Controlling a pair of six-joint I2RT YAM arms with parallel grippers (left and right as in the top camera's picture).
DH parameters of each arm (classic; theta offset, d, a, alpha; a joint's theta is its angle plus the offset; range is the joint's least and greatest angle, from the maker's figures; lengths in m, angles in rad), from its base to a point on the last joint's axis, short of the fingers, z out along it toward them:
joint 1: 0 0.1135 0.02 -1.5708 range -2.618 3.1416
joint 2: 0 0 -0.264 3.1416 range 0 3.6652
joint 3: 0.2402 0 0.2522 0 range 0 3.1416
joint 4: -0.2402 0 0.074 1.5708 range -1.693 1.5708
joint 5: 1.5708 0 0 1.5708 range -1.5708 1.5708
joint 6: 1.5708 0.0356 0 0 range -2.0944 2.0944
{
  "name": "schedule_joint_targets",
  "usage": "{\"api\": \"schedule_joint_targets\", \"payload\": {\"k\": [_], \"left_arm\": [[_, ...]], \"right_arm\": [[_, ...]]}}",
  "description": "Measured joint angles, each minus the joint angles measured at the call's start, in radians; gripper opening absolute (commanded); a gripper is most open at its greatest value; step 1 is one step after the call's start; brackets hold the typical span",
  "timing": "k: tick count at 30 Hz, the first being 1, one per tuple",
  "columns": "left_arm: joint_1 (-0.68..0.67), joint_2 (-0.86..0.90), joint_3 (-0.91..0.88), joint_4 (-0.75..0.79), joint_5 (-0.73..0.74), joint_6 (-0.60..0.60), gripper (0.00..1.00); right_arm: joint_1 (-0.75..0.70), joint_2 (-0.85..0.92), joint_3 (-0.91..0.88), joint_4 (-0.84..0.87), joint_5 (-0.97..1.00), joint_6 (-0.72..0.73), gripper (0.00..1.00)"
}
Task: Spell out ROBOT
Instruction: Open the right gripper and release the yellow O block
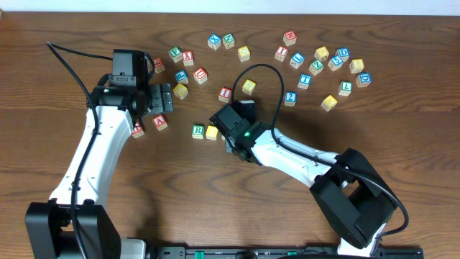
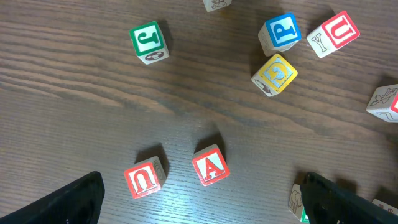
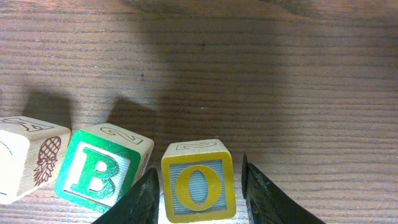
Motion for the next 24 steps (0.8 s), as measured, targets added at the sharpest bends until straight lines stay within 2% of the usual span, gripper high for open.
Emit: {"api": "schedule_joint_targets", "payload": {"k": [24], "left_arm": [[0.000, 0.000, 0.000, 0.000, 0.000, 0.000, 0.99]], "right_arm": [[0.000, 0.000, 0.000, 0.000, 0.000, -0.001, 0.37]]}}
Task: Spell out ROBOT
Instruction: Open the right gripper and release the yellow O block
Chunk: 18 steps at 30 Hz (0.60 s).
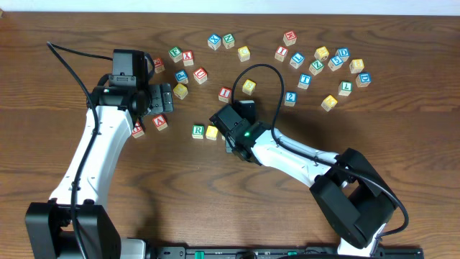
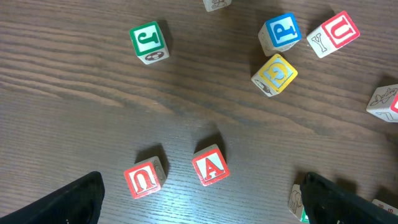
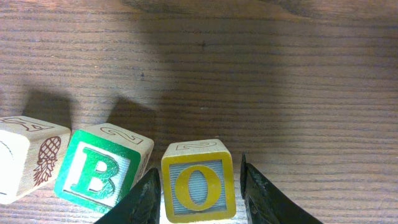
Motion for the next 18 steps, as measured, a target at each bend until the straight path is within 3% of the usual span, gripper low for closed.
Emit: {"api": "schedule_joint_targets", "payload": {"k": [18], "left_arm": [[0.000, 0.000, 0.000, 0.000, 0.000, 0.000, 0.99]], "right_arm": [[0.000, 0.000, 0.030, -0.003, 0.013, -0.026, 0.39]]}}
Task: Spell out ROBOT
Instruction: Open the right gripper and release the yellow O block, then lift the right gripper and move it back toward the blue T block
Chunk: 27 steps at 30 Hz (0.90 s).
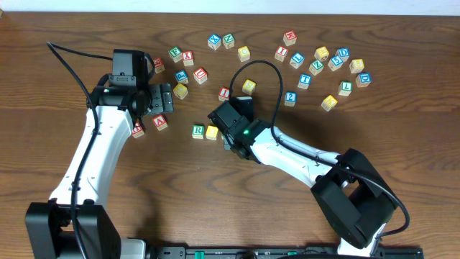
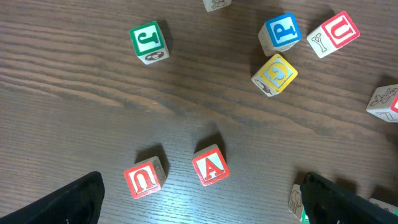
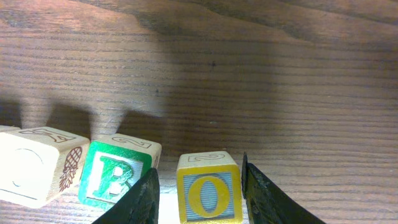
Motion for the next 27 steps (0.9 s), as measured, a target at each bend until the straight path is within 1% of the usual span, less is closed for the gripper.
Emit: {"api": "schedule_joint_targets", "payload": {"k": [13, 20, 27], "left_arm": [[0.000, 0.000, 0.000, 0.000, 0.000, 0.000, 0.99], [0.000, 0.000, 0.000, 0.000, 0.000, 0.000, 0.99], [0.000, 0.000, 0.000, 0.000, 0.000, 0.000, 0.99]], "right_arm": [[0.000, -0.027, 0.000, -0.012, 0.041, -0.022, 0.41], [-0.001, -0.080, 0.004, -0.012, 0.089, -0.047, 0.42], [-0.028, -0.175, 0.011, -0.030, 0.154, -0.086, 0.43]]}}
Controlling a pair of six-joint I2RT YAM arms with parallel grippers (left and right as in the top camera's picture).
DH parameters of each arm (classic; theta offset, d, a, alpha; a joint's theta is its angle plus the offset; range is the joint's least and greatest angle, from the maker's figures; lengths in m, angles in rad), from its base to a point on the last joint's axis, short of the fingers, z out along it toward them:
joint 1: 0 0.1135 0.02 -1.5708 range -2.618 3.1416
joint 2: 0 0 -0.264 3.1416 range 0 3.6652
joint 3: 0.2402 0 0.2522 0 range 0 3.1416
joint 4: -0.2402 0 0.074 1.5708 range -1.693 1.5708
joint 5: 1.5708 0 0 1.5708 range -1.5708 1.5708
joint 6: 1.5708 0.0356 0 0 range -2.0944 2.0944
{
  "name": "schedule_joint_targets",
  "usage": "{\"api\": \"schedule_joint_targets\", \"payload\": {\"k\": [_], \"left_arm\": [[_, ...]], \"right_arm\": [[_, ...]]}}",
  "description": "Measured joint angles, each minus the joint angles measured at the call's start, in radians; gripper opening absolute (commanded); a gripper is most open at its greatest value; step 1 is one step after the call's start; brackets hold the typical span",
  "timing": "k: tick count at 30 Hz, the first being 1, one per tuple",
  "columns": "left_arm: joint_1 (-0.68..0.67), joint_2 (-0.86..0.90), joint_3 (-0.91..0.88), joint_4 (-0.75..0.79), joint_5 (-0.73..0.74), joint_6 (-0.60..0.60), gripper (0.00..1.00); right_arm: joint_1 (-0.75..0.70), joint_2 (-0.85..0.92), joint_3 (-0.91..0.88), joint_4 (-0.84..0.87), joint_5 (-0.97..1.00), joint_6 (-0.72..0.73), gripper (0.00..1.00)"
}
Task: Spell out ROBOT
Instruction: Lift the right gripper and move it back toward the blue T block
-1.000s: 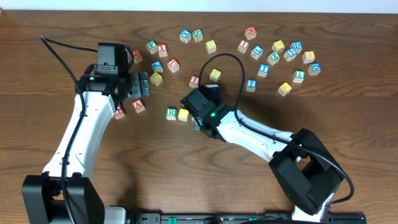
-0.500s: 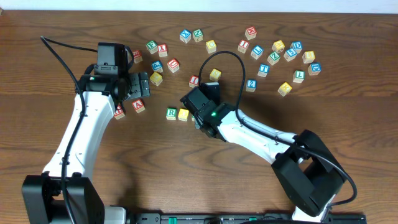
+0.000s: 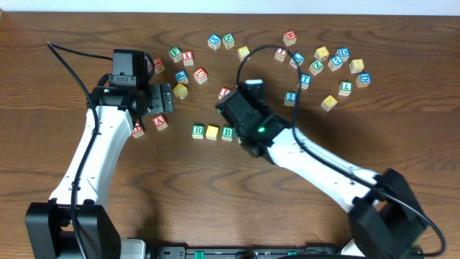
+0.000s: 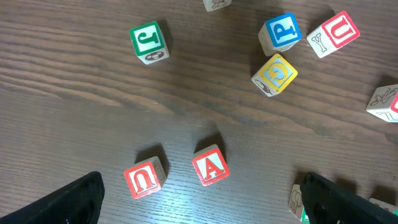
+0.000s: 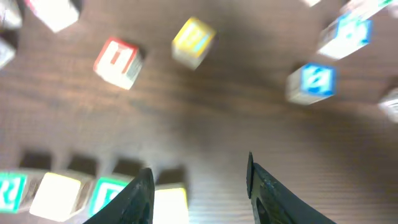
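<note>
A row of blocks lies on the table: green R, yellow O, green B. In the blurred right wrist view a second yellow O block ends that row, to the right of the B. My right gripper hangs open above the table, over the spot just right of this O, holding nothing. My left gripper is open too, above a red A block and a red U block.
Loose letter blocks are scattered along the far side of the table. A red block, a yellow one and a blue one lie beyond the row. Green J and blue P lie under the left arm.
My right gripper has risen from table level, where its fingers flanked the second O, to well above the row. The O stays on the table beside the B. The left arm has not moved.
My right gripper stood low with a finger on each side of the yellow O placed right of the B. It held there, then stood slightly back with the O still between the fingers. Now it is open and high, and the row reads R, O, B, O.
</note>
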Motion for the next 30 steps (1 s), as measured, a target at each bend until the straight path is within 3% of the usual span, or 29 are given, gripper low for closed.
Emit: {"api": "schedule_joint_targets", "payload": {"k": [11, 16, 24, 30], "left_arm": [[0.000, 0.000, 0.000, 0.000, 0.000, 0.000, 0.99], [0.000, 0.000, 0.000, 0.000, 0.000, 0.000, 0.99], [0.000, 0.000, 0.000, 0.000, 0.000, 0.000, 0.99], [0.000, 0.000, 0.000, 0.000, 0.000, 0.000, 0.99]], "right_arm": [[-0.164, -0.114, 0.001, -0.069, 0.091, -0.032, 0.43], [-0.233, -0.116, 0.001, -0.064, 0.098, -0.002, 0.51], [-0.329, -0.116, 0.002, 0.001, 0.098, 0.042, 0.58], [-0.356, -0.115, 0.002, 0.121, 0.092, -0.049, 0.57]]}}
